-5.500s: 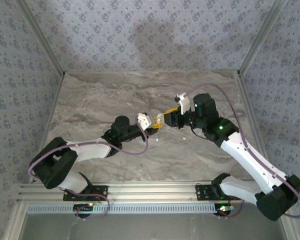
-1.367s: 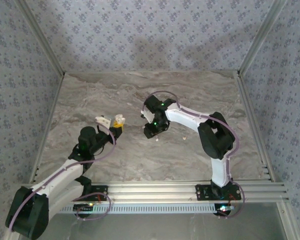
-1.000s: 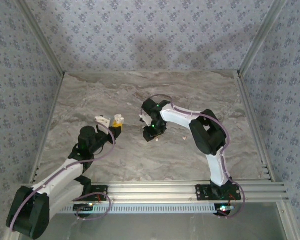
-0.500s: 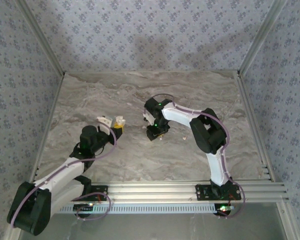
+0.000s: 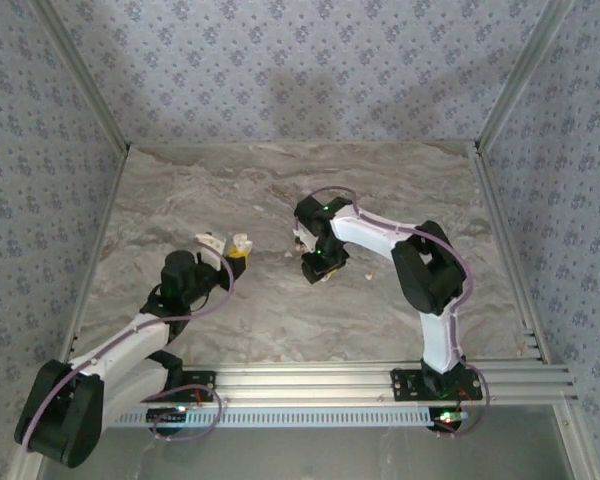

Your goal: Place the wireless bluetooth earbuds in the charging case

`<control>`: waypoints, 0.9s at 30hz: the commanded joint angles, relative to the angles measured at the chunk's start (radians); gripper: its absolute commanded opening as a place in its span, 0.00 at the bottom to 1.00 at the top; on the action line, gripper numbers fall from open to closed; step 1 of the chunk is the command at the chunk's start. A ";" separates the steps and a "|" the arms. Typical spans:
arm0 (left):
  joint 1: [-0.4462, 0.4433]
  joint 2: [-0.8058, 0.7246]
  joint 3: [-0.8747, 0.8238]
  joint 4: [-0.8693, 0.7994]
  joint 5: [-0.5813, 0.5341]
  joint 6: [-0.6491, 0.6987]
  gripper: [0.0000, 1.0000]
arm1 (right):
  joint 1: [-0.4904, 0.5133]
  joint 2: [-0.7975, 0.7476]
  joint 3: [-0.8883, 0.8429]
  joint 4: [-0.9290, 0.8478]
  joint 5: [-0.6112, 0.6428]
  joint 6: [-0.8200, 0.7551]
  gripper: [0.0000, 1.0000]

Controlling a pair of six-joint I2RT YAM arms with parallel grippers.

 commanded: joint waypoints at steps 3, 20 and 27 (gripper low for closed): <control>0.009 0.001 0.044 0.017 0.024 0.013 0.12 | -0.036 -0.079 0.004 -0.029 0.013 -0.040 0.48; 0.009 0.005 0.068 0.006 0.022 0.025 0.12 | -0.072 0.030 -0.007 0.096 -0.117 -0.063 0.52; 0.008 0.003 0.070 0.005 0.021 0.028 0.12 | -0.078 0.056 -0.037 0.107 -0.122 -0.066 0.52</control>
